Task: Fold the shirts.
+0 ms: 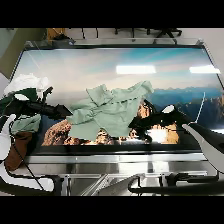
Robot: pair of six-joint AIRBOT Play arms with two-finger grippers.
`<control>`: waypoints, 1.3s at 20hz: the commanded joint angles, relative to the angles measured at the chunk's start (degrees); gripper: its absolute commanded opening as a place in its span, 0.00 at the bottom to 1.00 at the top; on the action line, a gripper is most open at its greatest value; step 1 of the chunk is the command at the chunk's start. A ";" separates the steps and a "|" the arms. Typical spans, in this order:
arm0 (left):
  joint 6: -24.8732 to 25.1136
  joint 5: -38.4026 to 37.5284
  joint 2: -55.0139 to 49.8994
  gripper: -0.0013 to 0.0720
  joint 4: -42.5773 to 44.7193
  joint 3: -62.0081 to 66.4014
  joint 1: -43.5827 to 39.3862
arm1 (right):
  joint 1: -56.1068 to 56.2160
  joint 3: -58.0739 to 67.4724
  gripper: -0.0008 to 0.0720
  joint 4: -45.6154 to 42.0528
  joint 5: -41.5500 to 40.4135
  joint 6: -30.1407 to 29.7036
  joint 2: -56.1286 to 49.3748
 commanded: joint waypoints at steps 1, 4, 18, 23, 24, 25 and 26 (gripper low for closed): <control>0.02 0.50 -0.04 0.74 0.00 -0.04 -0.02 | 2.08 -1.01 0.53 0.74 -4.17 -0.02 -1.09; 0.02 0.44 -0.04 0.73 0.00 -0.04 -0.07 | 2.10 -1.01 0.30 2.56 -4.42 -1.77 -2.03; 0.28 9.42 41.18 0.03 -26.53 25.70 6.05 | -21.14 53.46 0.04 12.31 14.67 -5.97 24.98; -1.11 23.23 59.82 0.03 -14.84 33.86 13.35 | -21.84 68.76 0.04 11.47 14.73 -5.97 27.50; -1.11 21.84 60.87 0.03 -14.16 34.82 15.04 | -21.84 68.83 0.04 11.41 15.21 -5.99 27.52; -1.16 20.65 60.94 0.03 -14.03 34.99 15.61 | -21.84 68.81 0.04 10.36 16.46 -5.99 27.08; -2.21 20.33 60.39 0.03 -14.29 34.10 15.56 | -21.84 68.61 0.04 9.51 18.12 -5.99 26.10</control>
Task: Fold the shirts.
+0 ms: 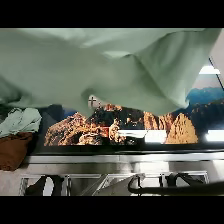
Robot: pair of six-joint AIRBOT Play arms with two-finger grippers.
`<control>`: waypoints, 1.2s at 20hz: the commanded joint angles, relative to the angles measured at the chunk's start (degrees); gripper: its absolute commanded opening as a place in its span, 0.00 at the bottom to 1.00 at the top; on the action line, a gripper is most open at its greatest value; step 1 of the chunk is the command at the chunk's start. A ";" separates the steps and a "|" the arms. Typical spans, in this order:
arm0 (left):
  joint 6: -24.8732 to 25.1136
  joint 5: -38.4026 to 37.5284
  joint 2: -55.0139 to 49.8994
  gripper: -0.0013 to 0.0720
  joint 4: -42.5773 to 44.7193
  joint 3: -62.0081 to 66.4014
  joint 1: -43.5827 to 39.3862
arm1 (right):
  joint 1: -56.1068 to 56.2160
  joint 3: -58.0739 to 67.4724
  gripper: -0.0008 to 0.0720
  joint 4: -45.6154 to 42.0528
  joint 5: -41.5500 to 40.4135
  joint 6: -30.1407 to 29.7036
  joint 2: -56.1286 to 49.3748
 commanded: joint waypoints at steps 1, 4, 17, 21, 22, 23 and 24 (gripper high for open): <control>-1.73 1.38 2.43 0.03 2.08 -0.09 2.40 | -0.42 2.67 0.04 -2.16 4.00 0.07 -1.73; -1.57 -3.61 -4.48 0.03 -2.89 -7.39 1.40 | -0.15 -0.59 0.04 -2.32 7.89 0.04 -7.96; -1.86 10.51 -70.12 0.04 18.78 -4.04 -25.66 | 6.60 -17.53 0.05 -0.37 -20.39 -13.75 -54.64; -6.93 0.55 -77.35 0.95 18.95 7.50 -23.17 | 3.82 -16.59 0.36 -1.01 -16.61 -13.00 -53.48; -7.96 -3.89 -77.72 0.96 19.08 9.81 -21.90 | 2.01 -16.59 0.36 -1.07 -14.34 -10.95 -52.04; -9.68 -7.74 -77.66 0.96 19.93 11.67 -20.33 | -0.39 -16.59 0.36 -1.09 -11.26 -8.85 -50.21; -12.20 -12.28 -77.66 0.96 21.46 14.12 -18.53 | -3.17 -16.59 0.36 -1.62 -7.80 -6.88 -48.17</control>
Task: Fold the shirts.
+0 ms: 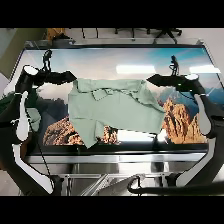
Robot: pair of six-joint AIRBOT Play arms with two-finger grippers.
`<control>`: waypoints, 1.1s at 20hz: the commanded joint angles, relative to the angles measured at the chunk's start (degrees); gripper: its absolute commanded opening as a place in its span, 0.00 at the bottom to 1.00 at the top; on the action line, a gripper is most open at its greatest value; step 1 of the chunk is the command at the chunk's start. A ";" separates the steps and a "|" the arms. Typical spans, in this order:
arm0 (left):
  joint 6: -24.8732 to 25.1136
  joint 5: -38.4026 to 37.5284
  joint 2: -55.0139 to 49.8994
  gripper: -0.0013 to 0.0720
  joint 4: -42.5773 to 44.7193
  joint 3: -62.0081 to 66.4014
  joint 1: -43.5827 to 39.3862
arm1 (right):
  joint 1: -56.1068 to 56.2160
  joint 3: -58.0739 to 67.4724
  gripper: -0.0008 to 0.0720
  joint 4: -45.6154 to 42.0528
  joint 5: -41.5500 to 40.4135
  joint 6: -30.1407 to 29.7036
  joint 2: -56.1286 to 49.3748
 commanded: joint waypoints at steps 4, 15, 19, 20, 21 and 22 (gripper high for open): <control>-10.64 -30.67 -1.68 0.95 4.31 6.64 10.40 | -14.78 -3.43 0.36 -13.55 18.95 12.46 11.47; -1.31 -10.38 9.29 0.95 -0.33 -34.42 6.49 | -27.43 -39.30 0.55 -23.23 15.65 12.92 29.83; -0.87 -5.18 9.22 0.95 -0.70 -34.49 2.75 | -24.50 -45.20 0.84 -23.28 15.98 12.55 29.79; -0.87 -4.87 9.05 0.90 -0.76 -34.49 2.47 | -23.52 -46.84 0.83 -23.30 15.39 12.50 29.77; -0.87 -5.03 8.57 0.81 -0.74 -34.49 2.16 | -22.51 -48.54 0.83 -23.23 14.21 11.87 29.70; -0.90 -5.99 7.82 0.81 -0.92 -34.49 2.16 | -21.42 -49.83 0.83 -23.21 12.94 11.61 29.46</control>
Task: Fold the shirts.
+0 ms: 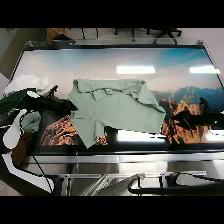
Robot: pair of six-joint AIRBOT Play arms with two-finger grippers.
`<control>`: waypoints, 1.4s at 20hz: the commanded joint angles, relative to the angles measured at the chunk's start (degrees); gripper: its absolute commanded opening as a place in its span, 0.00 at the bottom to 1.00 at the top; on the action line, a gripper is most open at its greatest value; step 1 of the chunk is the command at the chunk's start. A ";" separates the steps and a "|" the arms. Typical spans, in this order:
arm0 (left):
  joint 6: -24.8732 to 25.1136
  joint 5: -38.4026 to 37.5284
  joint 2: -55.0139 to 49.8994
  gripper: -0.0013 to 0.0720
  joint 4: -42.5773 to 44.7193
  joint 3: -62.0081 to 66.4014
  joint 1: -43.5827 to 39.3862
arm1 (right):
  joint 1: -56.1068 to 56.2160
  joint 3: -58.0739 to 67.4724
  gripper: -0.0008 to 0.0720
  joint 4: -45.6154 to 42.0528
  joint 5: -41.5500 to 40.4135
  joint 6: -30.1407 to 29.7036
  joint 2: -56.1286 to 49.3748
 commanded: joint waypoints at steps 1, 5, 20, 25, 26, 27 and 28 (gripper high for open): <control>0.52 0.46 -1.66 0.75 0.26 -0.55 -1.16 | 3.65 -5.46 0.83 0.02 -3.06 -1.05 -0.55; 2.40 -1.97 -1.68 0.04 0.39 -0.55 -1.14 | 9.62 -6.10 0.83 2.58 -7.10 -2.05 -3.89; 1.95 -6.01 36.83 0.03 -16.15 16.85 8.24 | 6.88 36.87 0.04 23.47 5.55 -5.88 15.47; 1.79 -1.73 50.47 0.03 -13.44 36.06 8.72 | 6.86 62.62 0.04 20.31 0.90 -5.84 20.72; 1.57 -1.27 52.28 0.03 -11.96 37.92 9.38 | 6.86 65.90 0.04 19.17 0.87 -5.27 20.81; 0.66 -1.18 53.57 0.03 -9.94 39.26 10.19 | 6.86 68.11 0.04 17.94 0.87 -4.70 20.79; -0.20 -1.27 54.34 0.03 -7.65 40.00 11.06 | 6.86 69.22 0.04 16.81 0.83 -4.63 20.81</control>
